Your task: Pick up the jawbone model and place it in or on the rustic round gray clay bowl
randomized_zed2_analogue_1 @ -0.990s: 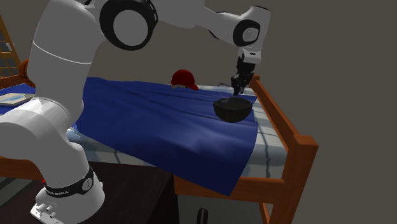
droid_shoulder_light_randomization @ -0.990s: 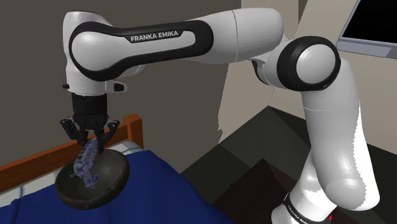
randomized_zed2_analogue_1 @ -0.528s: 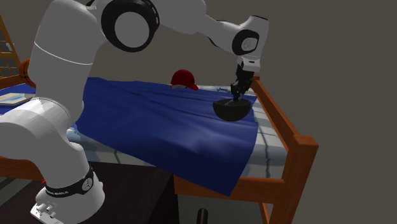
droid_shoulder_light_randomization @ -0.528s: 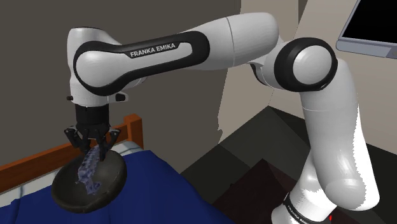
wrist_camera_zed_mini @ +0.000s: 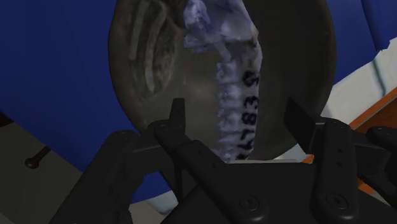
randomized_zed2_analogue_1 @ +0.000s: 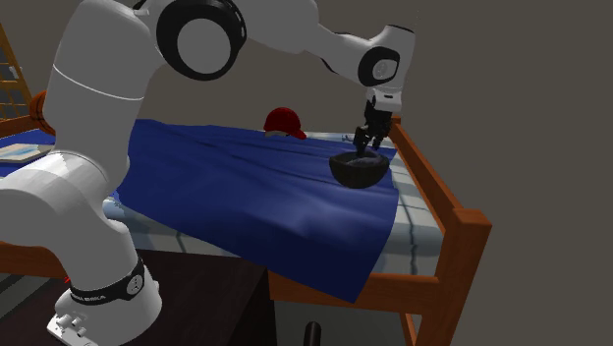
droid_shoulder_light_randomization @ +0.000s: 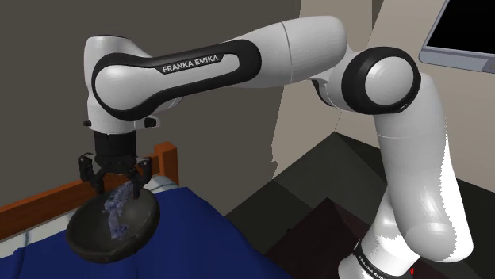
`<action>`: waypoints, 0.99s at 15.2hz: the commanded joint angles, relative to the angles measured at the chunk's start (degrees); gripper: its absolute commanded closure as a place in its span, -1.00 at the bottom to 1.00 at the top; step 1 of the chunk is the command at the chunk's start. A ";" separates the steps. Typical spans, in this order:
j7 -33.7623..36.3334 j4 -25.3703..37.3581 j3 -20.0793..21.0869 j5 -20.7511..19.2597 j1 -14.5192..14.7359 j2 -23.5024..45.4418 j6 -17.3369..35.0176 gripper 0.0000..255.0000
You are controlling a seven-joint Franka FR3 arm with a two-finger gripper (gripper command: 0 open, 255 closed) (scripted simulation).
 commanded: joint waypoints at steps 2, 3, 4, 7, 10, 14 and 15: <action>0.00 0.00 0.01 0.00 0.01 0.01 0.00 -1.00; 0.00 0.01 0.00 0.00 0.01 0.01 0.00 -1.00; -0.01 -0.04 0.01 0.01 -0.01 -0.02 0.02 -1.00; -0.23 4.25 0.16 0.39 -0.37 -1.02 -5.24 -1.00; -0.26 5.55 0.19 0.44 -0.42 -1.16 -6.68 -1.00; -0.26 5.56 0.19 0.44 -0.42 -1.15 -6.69 -1.00; -0.26 5.56 0.19 0.44 -0.42 -1.15 -6.69 -1.00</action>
